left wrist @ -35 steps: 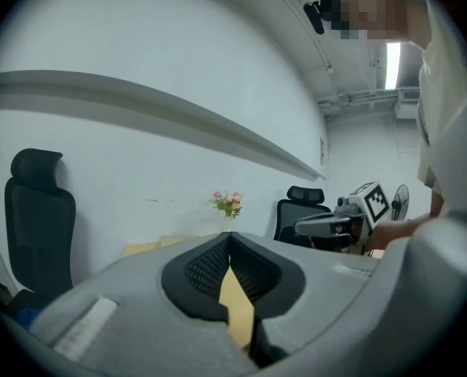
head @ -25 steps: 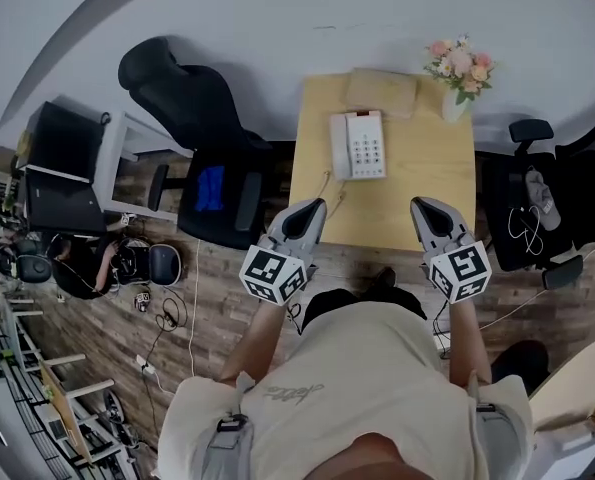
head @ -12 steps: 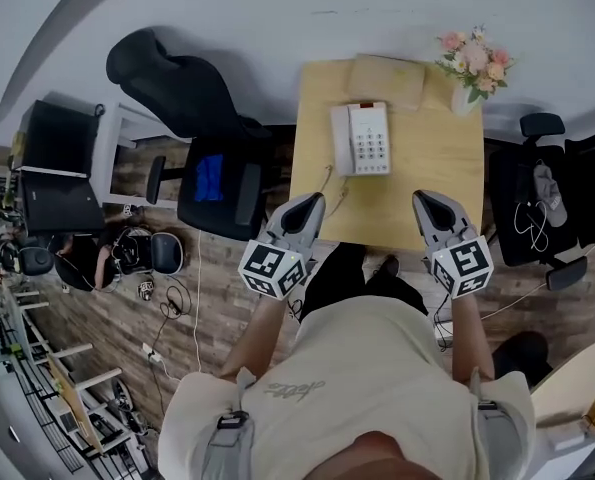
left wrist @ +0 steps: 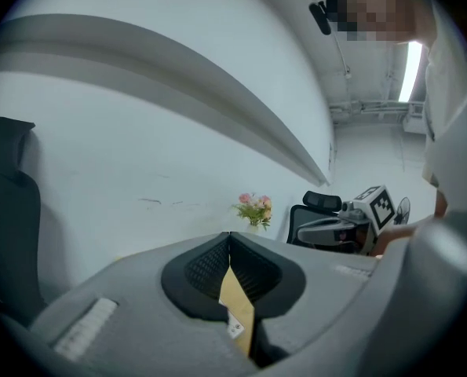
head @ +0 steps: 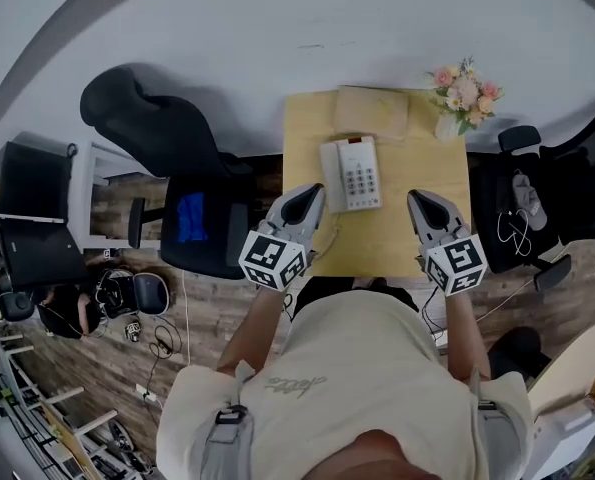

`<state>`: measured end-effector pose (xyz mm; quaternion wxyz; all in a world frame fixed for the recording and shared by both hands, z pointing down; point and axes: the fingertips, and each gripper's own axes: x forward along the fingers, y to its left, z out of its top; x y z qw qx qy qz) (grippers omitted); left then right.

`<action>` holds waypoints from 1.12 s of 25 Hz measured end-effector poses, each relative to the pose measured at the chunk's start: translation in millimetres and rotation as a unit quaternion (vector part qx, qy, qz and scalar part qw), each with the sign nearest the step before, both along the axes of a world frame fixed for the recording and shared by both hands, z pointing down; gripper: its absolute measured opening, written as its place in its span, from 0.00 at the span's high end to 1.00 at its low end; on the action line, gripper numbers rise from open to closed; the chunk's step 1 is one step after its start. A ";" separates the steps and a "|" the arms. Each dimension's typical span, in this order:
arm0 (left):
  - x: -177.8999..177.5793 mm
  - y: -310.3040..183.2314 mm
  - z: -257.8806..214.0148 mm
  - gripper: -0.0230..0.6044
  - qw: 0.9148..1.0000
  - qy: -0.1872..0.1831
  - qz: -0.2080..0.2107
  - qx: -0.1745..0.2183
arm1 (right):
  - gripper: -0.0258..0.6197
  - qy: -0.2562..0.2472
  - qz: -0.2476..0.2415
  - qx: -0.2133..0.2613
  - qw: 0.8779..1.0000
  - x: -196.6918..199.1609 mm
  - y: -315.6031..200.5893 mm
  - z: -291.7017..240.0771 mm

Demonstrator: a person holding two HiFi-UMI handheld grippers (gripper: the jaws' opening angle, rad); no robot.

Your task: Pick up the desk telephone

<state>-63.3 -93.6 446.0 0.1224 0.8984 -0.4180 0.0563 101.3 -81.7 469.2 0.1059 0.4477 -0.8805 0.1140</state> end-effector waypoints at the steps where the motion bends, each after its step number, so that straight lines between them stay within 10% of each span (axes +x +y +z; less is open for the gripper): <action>1: -3.4 -7.4 0.7 0.94 1.000 0.003 0.004 0.000 | 0.96 0.005 0.006 0.001 1.000 -3.5 -7.2 -0.9; 12: -36.0 -70.3 21.7 0.93 0.999 0.002 0.042 -0.007 | 0.96 0.049 0.056 -0.006 0.997 -30.7 -64.5 6.2; 28: -23.8 -97.7 47.9 0.93 0.999 0.009 0.019 -0.042 | 0.96 0.040 -0.002 -0.035 0.999 -37.2 -115.1 48.5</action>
